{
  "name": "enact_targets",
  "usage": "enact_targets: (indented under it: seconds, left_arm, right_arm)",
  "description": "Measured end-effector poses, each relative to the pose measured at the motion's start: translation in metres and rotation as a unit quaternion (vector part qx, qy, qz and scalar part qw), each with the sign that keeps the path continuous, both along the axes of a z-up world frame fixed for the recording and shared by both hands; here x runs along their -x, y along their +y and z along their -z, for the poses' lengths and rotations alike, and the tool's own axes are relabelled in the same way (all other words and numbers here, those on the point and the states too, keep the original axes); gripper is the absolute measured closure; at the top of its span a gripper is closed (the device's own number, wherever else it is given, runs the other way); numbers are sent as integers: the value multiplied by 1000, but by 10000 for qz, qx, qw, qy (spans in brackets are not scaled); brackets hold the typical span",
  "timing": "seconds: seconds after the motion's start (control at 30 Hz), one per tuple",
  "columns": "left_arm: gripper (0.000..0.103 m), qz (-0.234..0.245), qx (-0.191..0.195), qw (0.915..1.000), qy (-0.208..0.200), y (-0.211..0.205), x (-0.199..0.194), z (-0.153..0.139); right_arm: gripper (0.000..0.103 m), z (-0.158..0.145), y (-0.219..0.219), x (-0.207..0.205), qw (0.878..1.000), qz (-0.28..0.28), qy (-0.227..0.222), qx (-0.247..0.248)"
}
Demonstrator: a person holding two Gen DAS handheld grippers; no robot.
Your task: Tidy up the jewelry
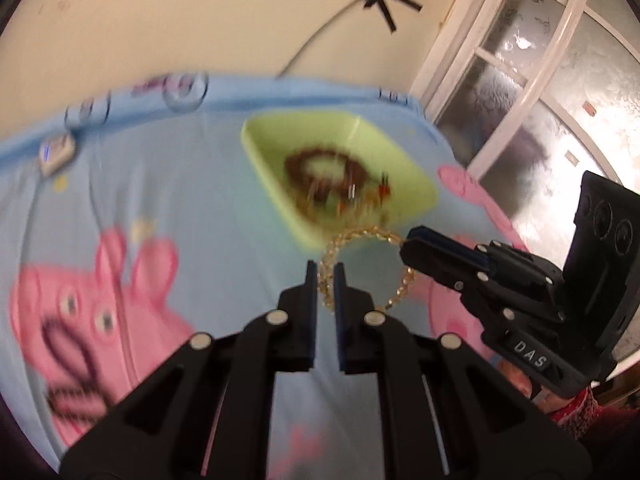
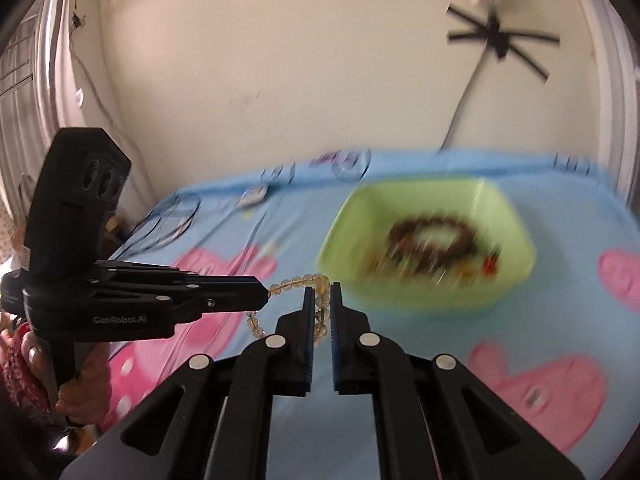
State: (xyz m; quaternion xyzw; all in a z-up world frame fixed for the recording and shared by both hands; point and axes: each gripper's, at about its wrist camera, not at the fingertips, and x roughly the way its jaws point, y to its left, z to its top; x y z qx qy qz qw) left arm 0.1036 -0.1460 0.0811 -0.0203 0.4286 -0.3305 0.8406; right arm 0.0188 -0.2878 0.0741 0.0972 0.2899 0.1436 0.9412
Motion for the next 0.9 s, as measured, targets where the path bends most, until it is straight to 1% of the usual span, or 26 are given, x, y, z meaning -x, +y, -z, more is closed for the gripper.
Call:
enact_targets:
  seconds: [0.13, 0.2, 0.23, 0.27, 0.3, 0.33, 0.37, 0.4, 0.43, 0.47, 0.53, 0.6, 0.67, 0.7, 0.77, 0.8, 0.83, 0.87, 0.9]
  left_arm:
    - [96, -14, -32, 9999, -106, -32, -45, -12]
    - [96, -27, -120, 9998, -174, -55, -70, -11]
    - [96, -14, -165, 9997, -190, -63, -78, -10]
    - [96, -45, -288, 9993, -224, -75, -89, -5]
    - [96, -114, -412, 9988, -231, -80, -96, 0]
    - [96, -270, -644, 9974, -201, -85, -104, 7]
    - [96, -379, -726, 9965, -152, -83, -107, 9]
    - [96, -434, -524, 9977, -60, -76, -108, 8]
    - [96, -437, -307, 9985, -83, -68, -102, 4]
    - [96, -503, -251, 9981, -233, -60, -91, -1]
    - [96, -580, -237, 9970, -457, -45, -71, -6]
    - [96, -567, -225, 9967, -527, -32, -49, -4]
    - [96, -567, -388, 9957, -618, -24, -25, 1]
    - [96, -621, -560, 9940, -703, -20, -11, 7]
    - [96, -717, -769, 9914, -776, -12, 8, 16]
    - [96, -791, -870, 9902, -751, -7, 17, 22]
    - [96, -853, -910, 9898, -693, -1, 25, 27]
    - [96, -883, -899, 9898, -657, 5, 31, 31]
    - [96, -944, -910, 9894, -626, 11, 37, 35]
  right_arm:
    - [103, -7, -27, -33, 9994, 312, -108, 38]
    - [103, -4, -40, -50, 9985, 528, -105, 58]
    - [103, 1, -48, -63, 9983, 583, -39, -11]
    - [103, 8, -55, -76, 9981, 610, 68, -70]
    - [103, 14, -59, -87, 9970, 748, 190, 13]
    - [103, 18, -62, -91, 9956, 903, 242, 105]
    - [103, 23, -66, -92, 9936, 1083, 304, 132]
    - [103, 24, -71, -86, 9932, 1122, 313, -27]
    - [103, 23, -74, -80, 9932, 1121, 258, -174]
    - [103, 20, -76, -69, 9928, 1150, 158, -299]
    - [103, 17, -76, -52, 9921, 1181, 38, -431]
    - [103, 20, -71, -41, 9916, 1143, 94, -602]
    - [103, 27, -64, -24, 9899, 1080, 184, -897]
    - [103, 30, -59, -14, 9889, 1052, 201, -1033]
    - [103, 33, -47, 5, 9873, 1085, 120, -1158]
    - [99, 34, -40, 14, 9865, 1115, 137, -1193]
    - [92, 36, -35, 20, 9855, 1153, 130, -1240]
    - [89, 37, -30, 27, 9841, 1208, 123, -1295]
    - [89, 39, -24, 32, 9836, 1215, 143, -1323]
